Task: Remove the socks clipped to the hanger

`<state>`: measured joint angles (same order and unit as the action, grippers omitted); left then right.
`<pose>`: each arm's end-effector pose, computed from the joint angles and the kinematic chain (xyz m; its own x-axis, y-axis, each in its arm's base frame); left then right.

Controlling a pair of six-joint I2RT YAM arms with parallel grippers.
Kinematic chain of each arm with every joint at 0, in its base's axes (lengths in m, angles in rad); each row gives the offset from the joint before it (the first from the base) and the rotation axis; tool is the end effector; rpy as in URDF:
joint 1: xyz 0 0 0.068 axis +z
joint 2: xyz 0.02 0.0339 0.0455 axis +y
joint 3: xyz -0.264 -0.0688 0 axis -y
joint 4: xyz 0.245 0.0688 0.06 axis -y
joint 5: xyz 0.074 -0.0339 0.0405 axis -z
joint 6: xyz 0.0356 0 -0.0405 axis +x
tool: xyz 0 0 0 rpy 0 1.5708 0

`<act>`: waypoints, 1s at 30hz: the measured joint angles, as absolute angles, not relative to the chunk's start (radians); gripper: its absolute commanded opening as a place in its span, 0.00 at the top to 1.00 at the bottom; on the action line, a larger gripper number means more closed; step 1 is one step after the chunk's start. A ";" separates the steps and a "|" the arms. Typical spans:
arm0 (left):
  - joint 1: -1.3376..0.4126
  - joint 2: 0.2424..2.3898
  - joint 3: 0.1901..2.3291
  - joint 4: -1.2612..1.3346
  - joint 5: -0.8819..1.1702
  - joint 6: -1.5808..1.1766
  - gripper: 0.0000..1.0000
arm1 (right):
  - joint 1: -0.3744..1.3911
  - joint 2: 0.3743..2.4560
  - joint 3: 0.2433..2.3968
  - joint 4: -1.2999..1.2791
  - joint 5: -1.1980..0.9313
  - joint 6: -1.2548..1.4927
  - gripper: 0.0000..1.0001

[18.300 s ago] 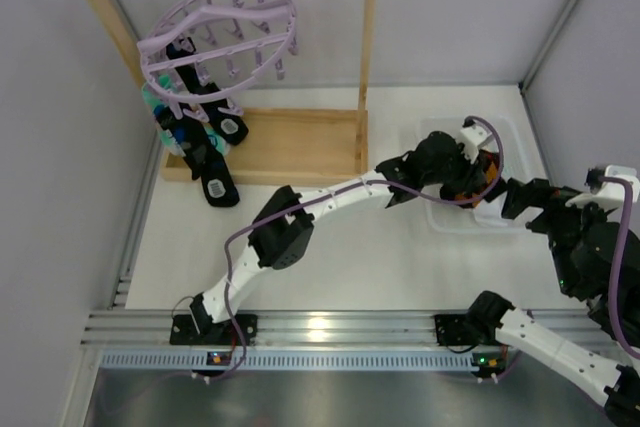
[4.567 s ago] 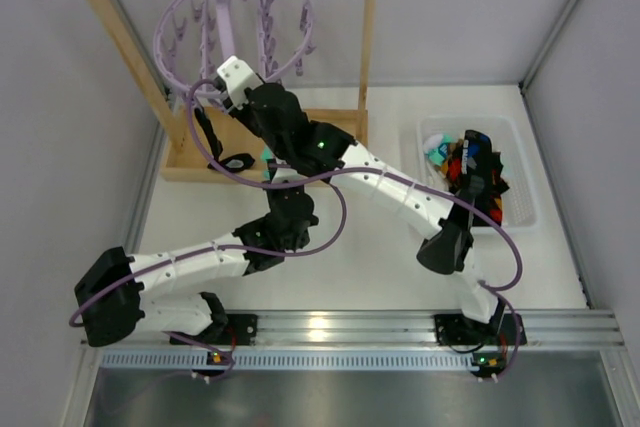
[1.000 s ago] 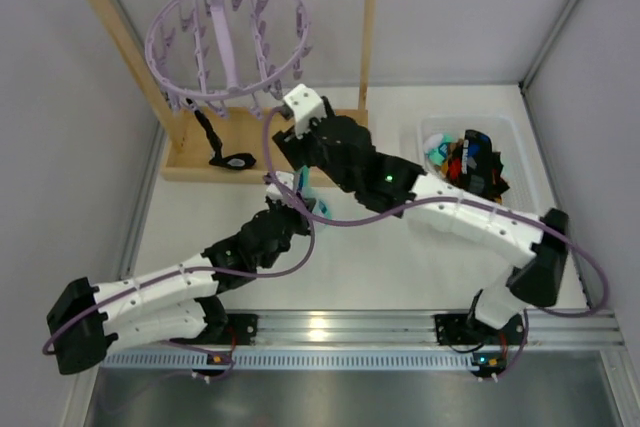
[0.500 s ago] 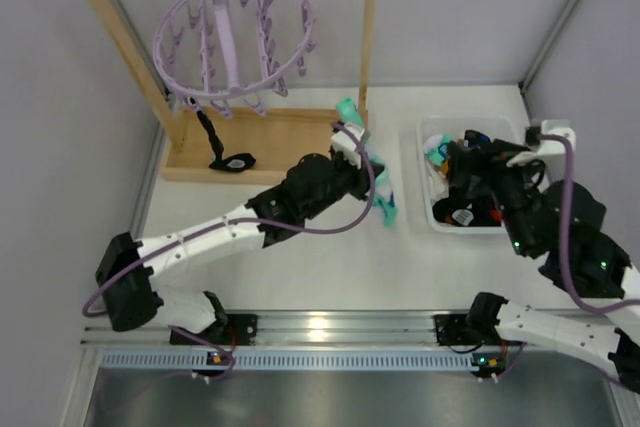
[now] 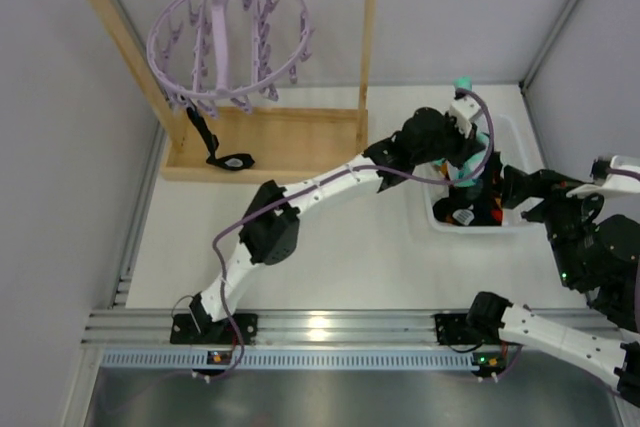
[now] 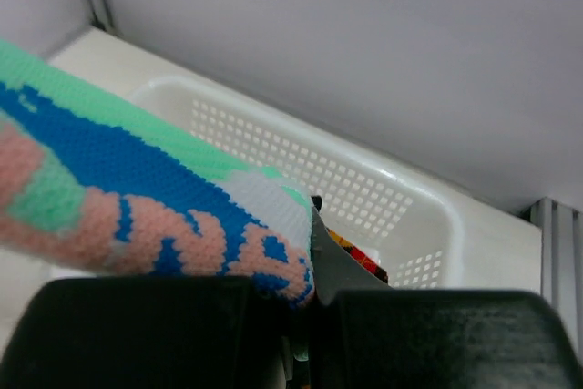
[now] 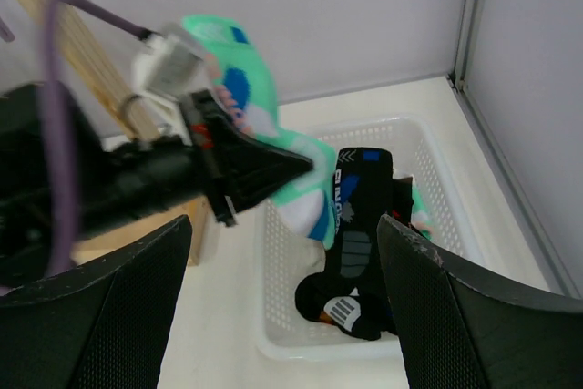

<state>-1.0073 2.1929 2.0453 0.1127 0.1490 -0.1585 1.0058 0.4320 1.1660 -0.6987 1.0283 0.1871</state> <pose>0.2808 -0.4544 0.3475 -0.1629 -0.0344 -0.9860 0.9009 0.4024 -0.1629 0.0334 -0.0042 0.4360 0.0227 0.2152 -0.9763 0.0183 0.9763 0.2156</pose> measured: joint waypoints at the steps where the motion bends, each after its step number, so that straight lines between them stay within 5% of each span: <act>1: -1.008 2.261 2.106 0.086 0.171 -0.164 1.00 | 1.006 0.432 1.166 -0.708 1.028 0.192 0.21; 10: -1.005 2.602 2.243 -0.091 0.258 -0.206 0.95 | 1.006 0.432 1.166 -0.738 1.024 0.214 0.21; 14: -1.002 2.595 2.277 -0.093 0.245 -0.205 0.77 | 1.006 0.432 1.164 -0.744 1.023 0.214 0.21; 17: -1.002 2.576 2.279 -0.109 0.241 -0.205 0.57 | 1.006 0.432 1.164 -0.745 1.020 0.214 0.22; 18: -1.003 2.569 2.279 -0.121 0.236 -0.204 0.43 | 1.006 0.432 1.164 -0.745 1.019 0.214 0.22; 24: -1.017 2.494 2.279 -0.202 0.165 -0.178 0.18 | 1.006 0.434 1.164 -0.745 1.003 0.214 0.23; 25: -1.021 2.480 2.279 -0.216 0.151 -0.172 0.04 | 1.006 0.434 1.164 -0.745 1.000 0.214 0.23; 30: -1.040 2.387 2.264 -0.277 0.058 -0.141 0.02 | 1.006 0.444 1.164 -0.744 0.982 0.214 0.23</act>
